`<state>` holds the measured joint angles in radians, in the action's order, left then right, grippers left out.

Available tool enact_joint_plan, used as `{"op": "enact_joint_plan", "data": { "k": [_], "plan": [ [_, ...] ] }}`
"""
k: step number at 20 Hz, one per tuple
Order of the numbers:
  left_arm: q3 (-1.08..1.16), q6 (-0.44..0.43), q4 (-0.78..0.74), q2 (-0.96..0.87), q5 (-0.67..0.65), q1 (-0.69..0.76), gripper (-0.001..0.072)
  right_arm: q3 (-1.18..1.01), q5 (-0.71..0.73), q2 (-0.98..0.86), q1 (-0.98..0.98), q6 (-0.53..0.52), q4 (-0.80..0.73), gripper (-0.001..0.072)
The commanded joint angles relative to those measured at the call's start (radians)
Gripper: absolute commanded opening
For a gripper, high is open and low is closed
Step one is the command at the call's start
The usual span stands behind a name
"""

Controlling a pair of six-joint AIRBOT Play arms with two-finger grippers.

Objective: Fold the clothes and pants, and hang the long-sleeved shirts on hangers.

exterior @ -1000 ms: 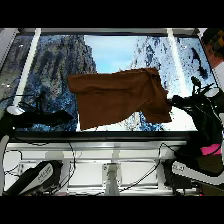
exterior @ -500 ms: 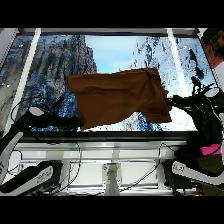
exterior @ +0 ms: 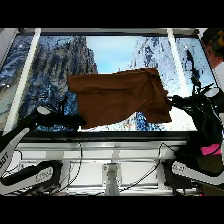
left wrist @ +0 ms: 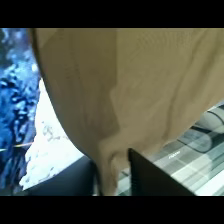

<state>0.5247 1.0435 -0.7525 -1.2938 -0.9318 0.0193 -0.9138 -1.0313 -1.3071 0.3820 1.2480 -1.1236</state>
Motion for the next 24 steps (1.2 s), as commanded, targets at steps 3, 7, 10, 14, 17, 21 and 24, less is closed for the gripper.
{"op": "enact_joint_plan", "data": {
  "k": [3,7,10,14,17,21,24],
  "plan": [
    [0.007,-0.013,0.003,-0.018,0.087,0.066,0.0016,0.000,-0.024,0.004,0.000,0.000,0.001,0.0016],
    [0.105,-0.012,0.001,0.015,0.071,0.029,0.0016,-0.001,-0.022,0.057,0.000,-0.012,0.002,0.0016],
    [0.229,-0.012,0.002,0.109,0.072,-0.027,0.0016,-0.001,0.035,0.116,0.000,-0.011,-0.033,0.0016],
    [0.397,-0.012,0.002,0.272,0.120,-0.145,0.0015,-0.001,0.119,0.188,0.000,-0.011,-0.032,0.0016],
    [0.444,-0.012,0.002,0.389,0.228,-0.228,0.0015,-0.001,0.135,0.250,-0.002,-0.013,-0.002,0.0015],
    [0.444,-0.012,0.002,0.477,0.320,-0.259,0.0015,-0.001,0.098,0.383,-0.003,-0.128,0.224,0.0015],
    [0.444,-0.011,0.006,0.507,0.363,-0.258,0.0016,-0.001,0.054,0.510,-0.003,-0.204,0.406,0.0015]
  ]
}}
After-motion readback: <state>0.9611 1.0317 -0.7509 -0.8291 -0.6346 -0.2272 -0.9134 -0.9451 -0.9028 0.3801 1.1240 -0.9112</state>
